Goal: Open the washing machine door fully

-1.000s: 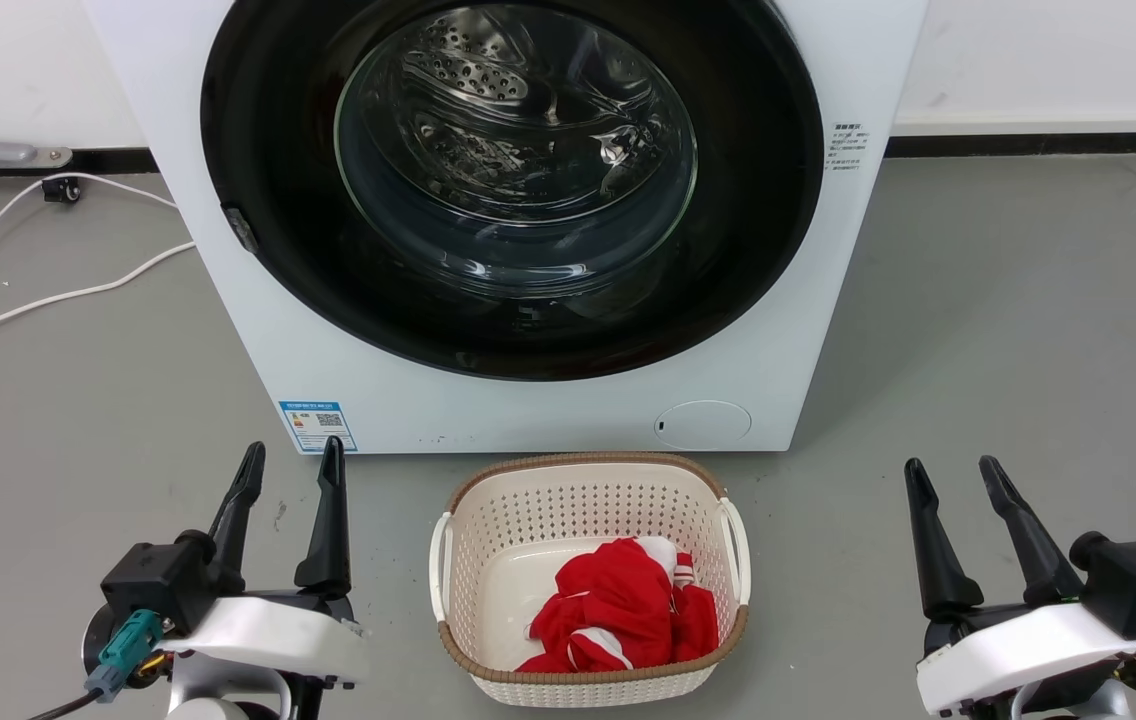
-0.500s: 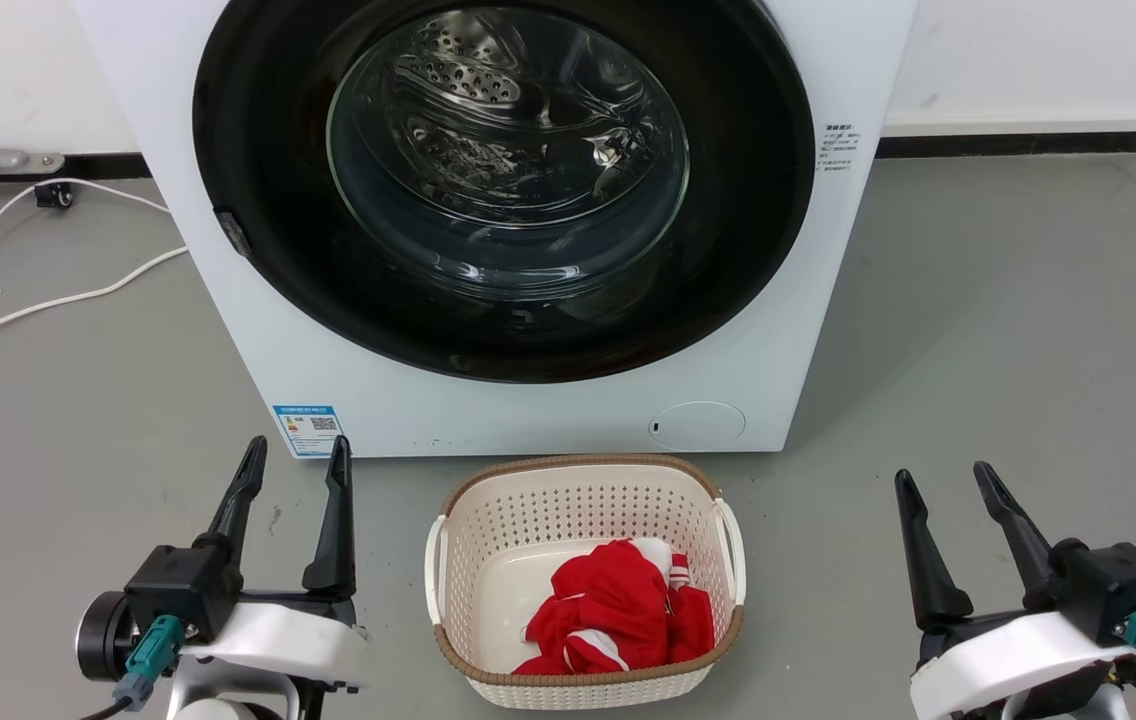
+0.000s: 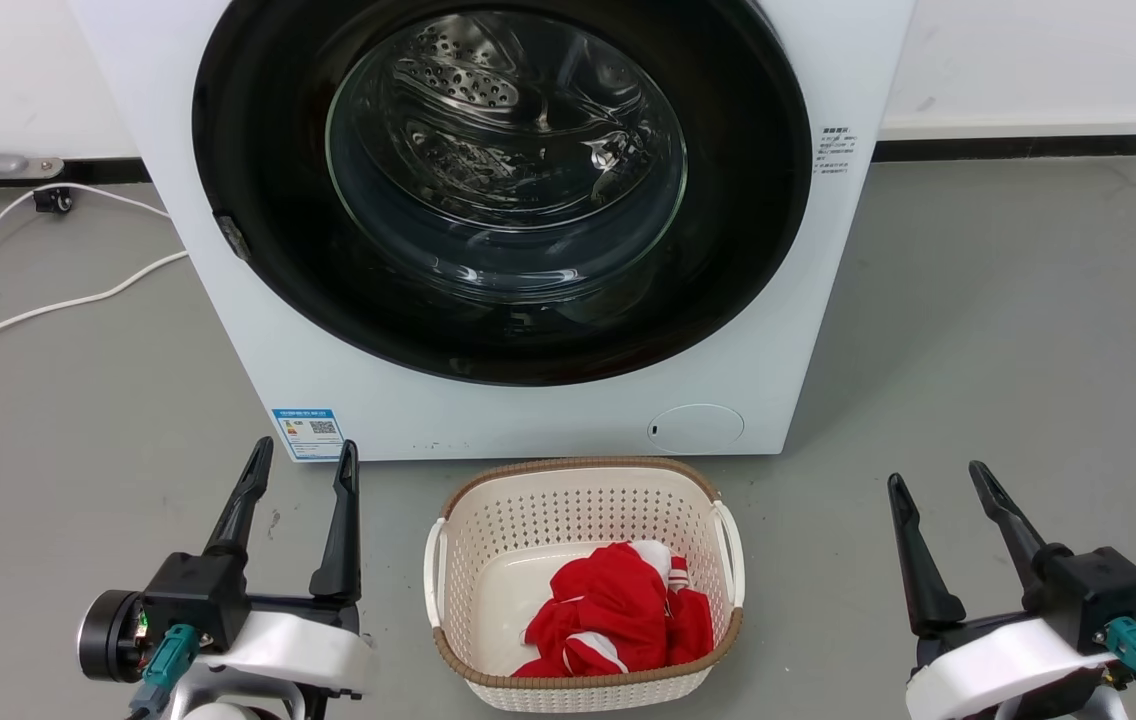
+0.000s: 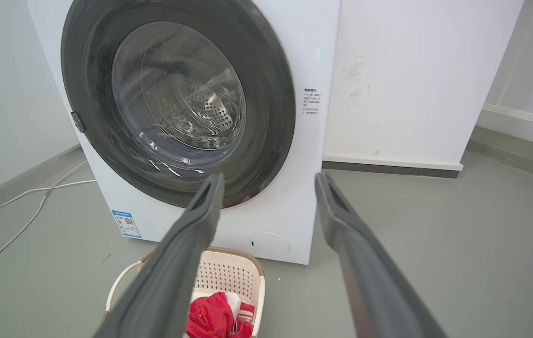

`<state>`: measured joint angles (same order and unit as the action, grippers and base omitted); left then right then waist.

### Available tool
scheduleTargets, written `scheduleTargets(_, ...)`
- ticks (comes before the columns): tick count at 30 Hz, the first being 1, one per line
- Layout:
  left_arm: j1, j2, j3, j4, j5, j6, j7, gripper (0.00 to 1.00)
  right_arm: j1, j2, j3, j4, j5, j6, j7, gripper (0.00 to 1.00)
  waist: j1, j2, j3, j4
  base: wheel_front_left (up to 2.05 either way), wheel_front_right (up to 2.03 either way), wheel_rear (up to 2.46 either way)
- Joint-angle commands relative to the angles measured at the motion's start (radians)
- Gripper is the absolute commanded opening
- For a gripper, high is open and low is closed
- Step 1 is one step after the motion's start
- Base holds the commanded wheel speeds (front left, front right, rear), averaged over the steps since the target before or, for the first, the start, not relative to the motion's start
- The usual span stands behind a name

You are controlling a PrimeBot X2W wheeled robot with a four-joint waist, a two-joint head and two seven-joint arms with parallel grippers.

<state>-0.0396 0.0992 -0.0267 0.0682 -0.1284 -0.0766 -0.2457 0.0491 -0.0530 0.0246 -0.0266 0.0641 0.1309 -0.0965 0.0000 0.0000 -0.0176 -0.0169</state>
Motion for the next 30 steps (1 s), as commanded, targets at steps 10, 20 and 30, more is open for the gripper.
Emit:
scheduleTargets(10,0.012,-0.011,0.014,0.011,0.058,-0.015,-0.022,1.0,0.014,0.005,0.003,-0.019,-0.071,0.0,-0.017,1.0,0.0,0.0,0.0,-0.001,0.0,0.0,0.0)
scheduleTargets(20,0.006,-0.023,0.028,0.024,0.047,-0.027,-0.02,1.0,0.01,0.005,-0.001,-0.008,-0.049,0.0,-0.013,1.0,0.0,0.0,-0.001,0.0,0.0,0.0,0.0)
scheduleTargets(30,0.007,-0.03,0.038,0.023,0.053,-0.034,-0.02,1.0,0.006,0.005,-0.004,0.008,0.143,0.0,-0.041,0.0,0.0,0.0,0.002,-0.002,0.0,0.0,0.0)
